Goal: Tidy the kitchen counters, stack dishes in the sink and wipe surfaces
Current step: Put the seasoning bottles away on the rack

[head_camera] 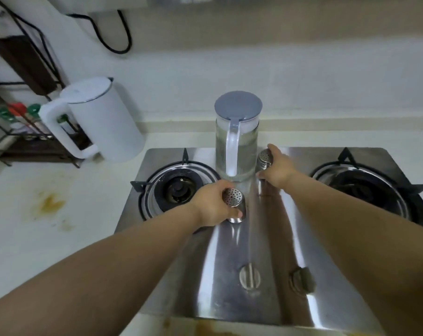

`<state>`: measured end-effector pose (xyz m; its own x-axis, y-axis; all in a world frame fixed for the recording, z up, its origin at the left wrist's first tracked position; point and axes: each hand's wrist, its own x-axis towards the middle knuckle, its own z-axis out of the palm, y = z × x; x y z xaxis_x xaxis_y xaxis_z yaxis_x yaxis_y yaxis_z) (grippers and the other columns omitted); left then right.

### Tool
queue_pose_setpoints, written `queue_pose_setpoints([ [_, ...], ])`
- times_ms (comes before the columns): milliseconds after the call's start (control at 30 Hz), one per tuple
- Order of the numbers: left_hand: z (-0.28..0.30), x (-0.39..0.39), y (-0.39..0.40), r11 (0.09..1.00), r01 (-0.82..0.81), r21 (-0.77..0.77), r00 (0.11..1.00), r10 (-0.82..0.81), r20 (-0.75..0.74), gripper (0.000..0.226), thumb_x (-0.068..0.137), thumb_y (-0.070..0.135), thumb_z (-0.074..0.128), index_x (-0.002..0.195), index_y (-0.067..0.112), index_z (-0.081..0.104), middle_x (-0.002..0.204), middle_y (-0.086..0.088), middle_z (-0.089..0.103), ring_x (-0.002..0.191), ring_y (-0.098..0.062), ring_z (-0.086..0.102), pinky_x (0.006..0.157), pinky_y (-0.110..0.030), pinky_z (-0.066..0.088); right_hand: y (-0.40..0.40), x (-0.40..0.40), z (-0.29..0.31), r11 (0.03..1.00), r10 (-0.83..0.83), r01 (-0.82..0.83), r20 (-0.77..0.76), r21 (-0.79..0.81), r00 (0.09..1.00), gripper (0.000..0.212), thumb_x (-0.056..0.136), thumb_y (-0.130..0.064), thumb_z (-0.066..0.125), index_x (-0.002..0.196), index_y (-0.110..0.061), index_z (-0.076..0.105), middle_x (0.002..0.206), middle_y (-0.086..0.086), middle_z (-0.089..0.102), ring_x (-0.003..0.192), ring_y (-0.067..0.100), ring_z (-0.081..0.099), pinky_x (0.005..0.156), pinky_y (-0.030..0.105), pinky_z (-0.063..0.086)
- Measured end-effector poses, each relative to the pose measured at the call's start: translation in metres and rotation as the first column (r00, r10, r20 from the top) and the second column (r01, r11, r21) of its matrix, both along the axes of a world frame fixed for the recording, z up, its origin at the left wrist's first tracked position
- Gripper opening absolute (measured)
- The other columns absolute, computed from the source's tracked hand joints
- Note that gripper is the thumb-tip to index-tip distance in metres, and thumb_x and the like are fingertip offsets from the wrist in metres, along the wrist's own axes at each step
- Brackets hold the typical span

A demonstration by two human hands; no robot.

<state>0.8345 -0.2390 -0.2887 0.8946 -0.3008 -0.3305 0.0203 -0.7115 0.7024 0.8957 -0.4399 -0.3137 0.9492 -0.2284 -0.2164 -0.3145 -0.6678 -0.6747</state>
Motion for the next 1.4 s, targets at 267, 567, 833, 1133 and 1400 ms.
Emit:
queue_pose_setpoints([
  [267,0.002,-0.006,0.007,0.998,-0.061,-0.028,0.998,0.061,-0.015,0.071,0.051,0.028,0.088,0.116,0.022,0.060,0.110,0.000,0.067,0.103,-0.020,0.064,0.096,-0.039,0.051,-0.003,-0.030,0.009,0.994,-0.002,-0.001,-0.027,-0.112,1.000,0.053,0.075,-0.020,0.074,0.116,-0.012,0.042,0.104,0.010,0.055,0.100,0.033,0.057,0.085,0.039,0.050],
  [567,0.032,-0.014,0.043,0.999,0.033,-0.041,0.997,-0.030,0.073,0.056,0.066,0.024,0.084,0.116,0.022,0.058,0.109,0.005,0.065,0.104,-0.015,0.061,0.097,-0.029,0.047,0.033,-0.078,0.076,0.959,0.237,-0.279,-0.399,-0.050,0.886,0.047,0.071,-0.017,0.082,0.104,-0.011,0.049,0.083,0.008,0.058,0.065,0.019,0.058,0.054,0.026,0.051],
  [833,0.052,-0.006,0.176,0.998,0.010,-0.069,0.991,-0.001,0.133,0.051,0.062,0.025,0.084,0.108,0.022,0.062,0.102,0.001,0.069,0.096,-0.018,0.064,0.092,-0.030,0.050,0.187,-0.091,0.096,0.865,0.354,-0.484,-0.518,-0.135,0.778,0.042,0.076,-0.020,0.077,0.107,-0.009,0.050,0.091,0.016,0.064,0.067,0.024,0.062,0.073,0.040,0.059],
  [1133,0.062,0.034,0.396,0.995,-0.094,-0.020,0.987,0.096,0.132,0.040,0.063,0.020,0.084,0.097,0.018,0.064,0.095,-0.001,0.068,0.087,-0.020,0.065,0.073,-0.026,0.049,0.355,-0.047,0.148,0.923,0.302,-0.363,-0.336,-0.132,0.892,0.048,0.073,-0.021,0.081,0.105,-0.010,0.048,0.094,0.014,0.061,0.073,0.025,0.064,0.068,0.039,0.061],
  [1400,0.070,0.067,0.481,0.987,-0.162,-0.007,0.975,0.161,0.154,0.054,0.067,0.029,0.083,0.112,0.017,0.056,0.106,-0.001,0.062,0.100,-0.022,0.059,0.080,-0.027,0.046,0.463,-0.015,0.146,0.921,0.366,-0.386,-0.223,-0.053,0.904,0.053,0.072,-0.016,0.082,0.109,-0.008,0.046,0.089,0.008,0.059,0.059,0.018,0.057,0.062,0.034,0.057],
])
